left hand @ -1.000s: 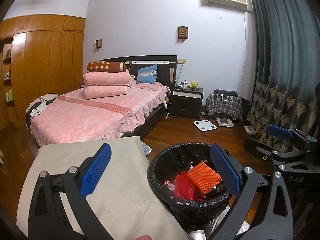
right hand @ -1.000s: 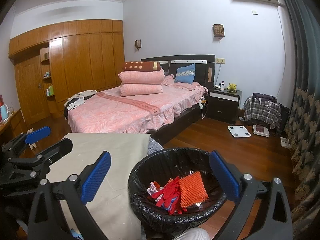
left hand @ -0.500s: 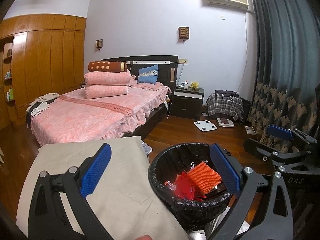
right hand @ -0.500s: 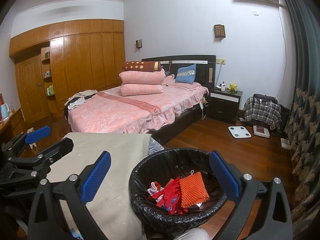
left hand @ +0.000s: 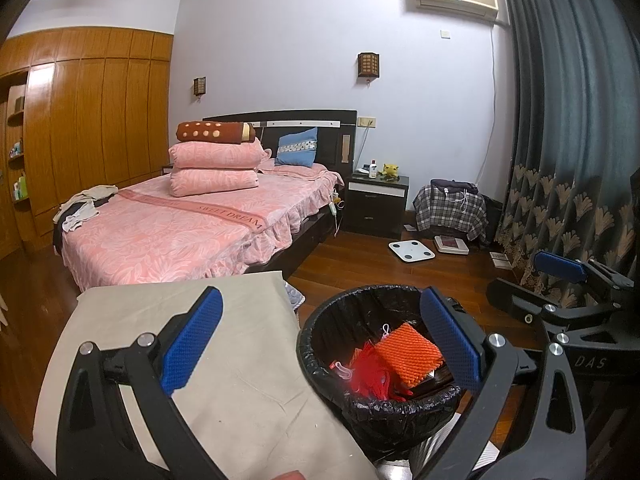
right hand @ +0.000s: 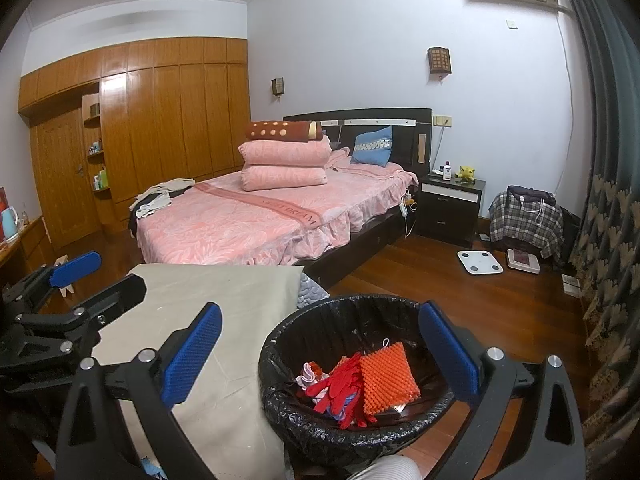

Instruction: Collect trash

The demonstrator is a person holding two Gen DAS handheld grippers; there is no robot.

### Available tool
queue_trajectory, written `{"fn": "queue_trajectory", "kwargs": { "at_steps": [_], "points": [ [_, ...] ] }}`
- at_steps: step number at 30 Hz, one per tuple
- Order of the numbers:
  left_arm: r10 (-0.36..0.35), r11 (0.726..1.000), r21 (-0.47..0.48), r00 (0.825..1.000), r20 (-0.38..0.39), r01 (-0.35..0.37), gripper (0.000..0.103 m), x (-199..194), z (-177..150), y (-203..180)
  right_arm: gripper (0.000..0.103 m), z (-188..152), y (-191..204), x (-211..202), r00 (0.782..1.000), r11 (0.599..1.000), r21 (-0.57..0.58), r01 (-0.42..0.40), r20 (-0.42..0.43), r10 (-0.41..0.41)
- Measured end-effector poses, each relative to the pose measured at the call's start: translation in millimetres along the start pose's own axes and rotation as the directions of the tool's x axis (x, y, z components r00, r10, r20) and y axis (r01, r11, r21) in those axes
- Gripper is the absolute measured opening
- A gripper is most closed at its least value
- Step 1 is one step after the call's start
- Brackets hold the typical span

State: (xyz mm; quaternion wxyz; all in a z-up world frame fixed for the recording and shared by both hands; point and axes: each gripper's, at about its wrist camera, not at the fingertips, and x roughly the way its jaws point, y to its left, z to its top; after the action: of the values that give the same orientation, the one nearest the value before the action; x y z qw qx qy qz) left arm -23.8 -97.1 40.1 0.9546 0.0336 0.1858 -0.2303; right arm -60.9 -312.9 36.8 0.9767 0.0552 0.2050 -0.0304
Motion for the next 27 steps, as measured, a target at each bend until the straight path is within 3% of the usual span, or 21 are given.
{"fn": "queue_trajectory", "kwargs": {
  "at_steps": [27],
  "points": [
    [-0.001,1.000,-0.003,1.000,-0.003,0.001,0.096,0.2,0.0,2.9,0.097,-6.4,5.7,3.0,1.000,1.000,-0.002,-0.006,-0.014,0.006]
  ]
}}
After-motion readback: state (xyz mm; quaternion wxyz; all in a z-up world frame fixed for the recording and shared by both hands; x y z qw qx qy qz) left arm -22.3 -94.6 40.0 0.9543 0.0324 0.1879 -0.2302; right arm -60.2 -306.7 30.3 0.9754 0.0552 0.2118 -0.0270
